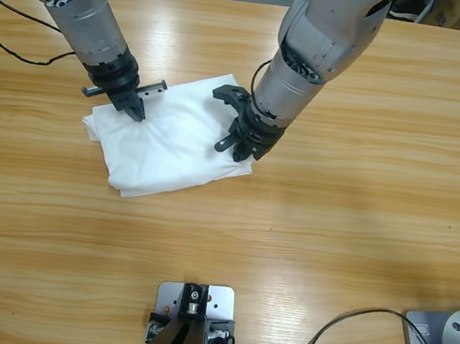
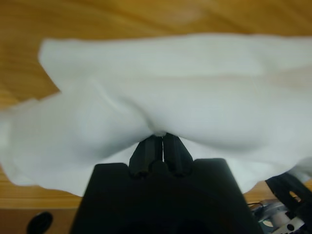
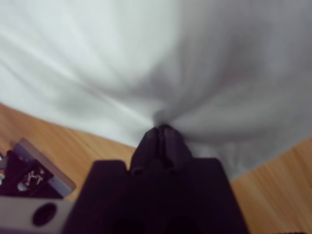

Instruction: Fold clothes

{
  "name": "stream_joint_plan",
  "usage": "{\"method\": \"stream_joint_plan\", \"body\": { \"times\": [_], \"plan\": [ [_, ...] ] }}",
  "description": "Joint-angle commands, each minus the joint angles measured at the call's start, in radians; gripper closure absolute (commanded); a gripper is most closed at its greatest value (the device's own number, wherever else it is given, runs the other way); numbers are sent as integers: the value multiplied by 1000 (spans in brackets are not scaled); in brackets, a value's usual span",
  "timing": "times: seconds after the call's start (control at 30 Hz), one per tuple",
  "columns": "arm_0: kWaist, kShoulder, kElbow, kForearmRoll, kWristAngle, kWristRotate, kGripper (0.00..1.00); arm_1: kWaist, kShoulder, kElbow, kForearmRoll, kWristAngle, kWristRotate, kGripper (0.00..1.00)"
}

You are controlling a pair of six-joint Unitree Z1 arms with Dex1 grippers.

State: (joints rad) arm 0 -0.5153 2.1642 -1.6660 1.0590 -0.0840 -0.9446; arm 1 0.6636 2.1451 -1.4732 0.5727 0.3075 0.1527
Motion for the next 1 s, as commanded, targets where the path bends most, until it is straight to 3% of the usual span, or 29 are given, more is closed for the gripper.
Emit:
{"method": "stream_joint_plan", "body": {
  "times": [0.03,0.1,0.13,0.17,0.2,0.23,0.27,0.3,0.37,0.6,0.83,1.0],
  "plan": [
    [84,-73,-1,-14,-1,49,1000,-16,-231,-12,87,-57,2,888],
    [79,-178,-8,-9,3,66,1000,-16,-315,-35,127,-67,2,329],
    [69,-229,-18,-7,4,91,1000,-16,-355,-40,142,-72,2,138],
    [52,-269,-39,3,3,115,1000,-16,-391,-42,157,-76,2,31],
    [28,-298,-70,25,1,132,1000,-16,-422,-39,167,-75,2,7],
    [-1,-322,-90,29,0,176,749,-16,-446,-37,180,-72,2,1],
    [-30,-331,-110,27,-1,252,150,-16,-465,-33,192,-74,2,0],
    [-61,-323,-131,22,-2,321,33,-17,-478,-21,196,-81,2,0],
    [-113,-276,-166,12,-3,432,32,-25,-488,8,196,-85,2,0],
    [-264,-18,-483,34,19,841,32,-52,-522,88,194,-82,8,0],
    [-302,286,-979,292,4,1169,32,-94,-600,241,164,-76,6,0],
    [-308,347,-948,308,1,1193,32,-120,-614,312,126,-64,-3,0]
  ]
}}
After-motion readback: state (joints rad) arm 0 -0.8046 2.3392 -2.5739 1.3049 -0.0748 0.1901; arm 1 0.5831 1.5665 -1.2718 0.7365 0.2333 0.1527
